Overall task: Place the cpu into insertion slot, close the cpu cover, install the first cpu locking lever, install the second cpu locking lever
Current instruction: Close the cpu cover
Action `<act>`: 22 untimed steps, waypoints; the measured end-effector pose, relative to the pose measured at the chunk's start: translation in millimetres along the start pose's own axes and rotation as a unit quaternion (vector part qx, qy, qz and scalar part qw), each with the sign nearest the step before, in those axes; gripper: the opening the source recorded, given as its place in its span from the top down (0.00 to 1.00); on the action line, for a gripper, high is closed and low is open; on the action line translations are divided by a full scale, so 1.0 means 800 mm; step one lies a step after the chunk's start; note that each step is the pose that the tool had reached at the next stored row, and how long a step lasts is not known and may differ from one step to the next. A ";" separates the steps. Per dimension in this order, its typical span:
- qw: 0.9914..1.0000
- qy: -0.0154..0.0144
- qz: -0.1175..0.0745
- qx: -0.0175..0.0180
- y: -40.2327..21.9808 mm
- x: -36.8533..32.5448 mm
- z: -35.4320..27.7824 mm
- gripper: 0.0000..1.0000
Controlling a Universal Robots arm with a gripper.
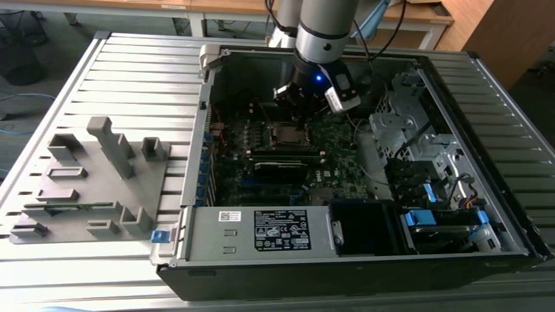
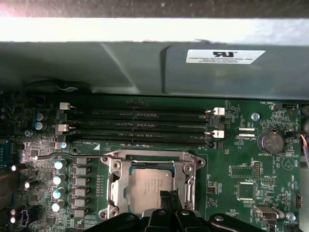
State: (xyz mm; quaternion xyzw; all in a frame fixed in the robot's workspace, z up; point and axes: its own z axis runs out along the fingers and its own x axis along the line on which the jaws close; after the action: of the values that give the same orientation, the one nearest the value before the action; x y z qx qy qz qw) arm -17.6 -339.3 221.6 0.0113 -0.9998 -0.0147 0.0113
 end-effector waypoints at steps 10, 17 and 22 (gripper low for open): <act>1.000 0.000 0.000 0.000 0.0003 0.0114 0.0019 0.90; 1.000 0.000 -0.001 0.000 0.0006 0.0284 0.0038 0.90; 1.000 0.000 0.000 0.000 0.0008 0.0381 0.0047 0.90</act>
State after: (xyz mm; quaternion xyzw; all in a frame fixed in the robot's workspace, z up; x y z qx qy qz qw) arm -48.2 -339.2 218.5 0.0117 -0.9998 -0.0149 0.0113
